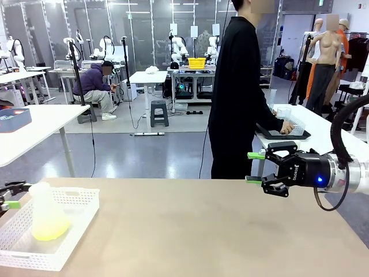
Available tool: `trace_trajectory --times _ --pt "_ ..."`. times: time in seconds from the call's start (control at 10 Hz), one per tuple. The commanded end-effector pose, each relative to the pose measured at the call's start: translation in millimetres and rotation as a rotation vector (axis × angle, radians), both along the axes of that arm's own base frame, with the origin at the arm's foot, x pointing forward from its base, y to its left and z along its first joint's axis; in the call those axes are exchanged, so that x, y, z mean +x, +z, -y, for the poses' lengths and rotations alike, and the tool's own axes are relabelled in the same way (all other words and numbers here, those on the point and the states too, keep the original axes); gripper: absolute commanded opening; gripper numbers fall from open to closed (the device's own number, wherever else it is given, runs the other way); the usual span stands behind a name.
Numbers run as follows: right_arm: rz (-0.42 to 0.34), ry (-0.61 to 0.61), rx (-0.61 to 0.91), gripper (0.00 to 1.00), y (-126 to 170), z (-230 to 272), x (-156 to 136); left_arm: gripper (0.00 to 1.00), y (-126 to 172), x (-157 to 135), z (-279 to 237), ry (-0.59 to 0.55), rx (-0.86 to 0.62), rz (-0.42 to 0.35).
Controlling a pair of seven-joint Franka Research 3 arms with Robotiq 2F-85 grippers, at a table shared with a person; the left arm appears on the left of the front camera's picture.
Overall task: Prepare the solutions needed for the experiment.
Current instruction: When the human places the Big flask in the center of the table, pick up the Big flask and place it in the left Organizing basket.
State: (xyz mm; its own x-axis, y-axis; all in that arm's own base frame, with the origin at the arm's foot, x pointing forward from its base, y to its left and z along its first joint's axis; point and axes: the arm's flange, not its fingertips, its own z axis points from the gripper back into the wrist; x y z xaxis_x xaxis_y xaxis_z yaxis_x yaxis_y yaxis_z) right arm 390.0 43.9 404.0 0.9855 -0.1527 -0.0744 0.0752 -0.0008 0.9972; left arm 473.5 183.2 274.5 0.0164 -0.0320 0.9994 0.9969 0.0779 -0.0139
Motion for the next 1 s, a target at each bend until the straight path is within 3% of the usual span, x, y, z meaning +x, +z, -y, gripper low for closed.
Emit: trace_trajectory --times 0.0,0.2,0.3,0.4,0.6,0.7,0.9 --pt "0.005 -0.007 0.015 0.67 0.4 -2.5 -4.4 1.00 21.8 -18.3 -9.5 0.041 -0.046 -0.048" --pt "0.005 -0.007 0.015 0.67 0.4 -2.5 -4.4 1.00 63.0 -46.9 -8.6 -0.006 -0.123 -0.281" --pt "0.005 -0.007 0.015 0.67 0.4 -2.5 -4.4 1.00 88.1 -64.8 -1.8 -0.053 -0.145 -0.344" --pt "0.005 -0.007 0.015 0.67 0.4 -2.5 -4.4 1.00 103.7 -75.7 7.9 -0.042 -0.140 -0.454" --pt "0.005 -0.007 0.015 0.67 0.4 -2.5 -4.4 1.00 121.8 -90.2 27.3 -0.068 -0.113 -0.612" --pt "0.005 -0.007 0.015 0.67 0.4 -2.5 -4.4 1.00 99.6 -74.7 7.0 -0.068 -0.168 -0.448" --pt "0.005 -0.007 0.015 0.67 0.4 -2.5 -4.4 1.00 99.6 -74.7 7.0 -0.068 -0.168 -0.448"
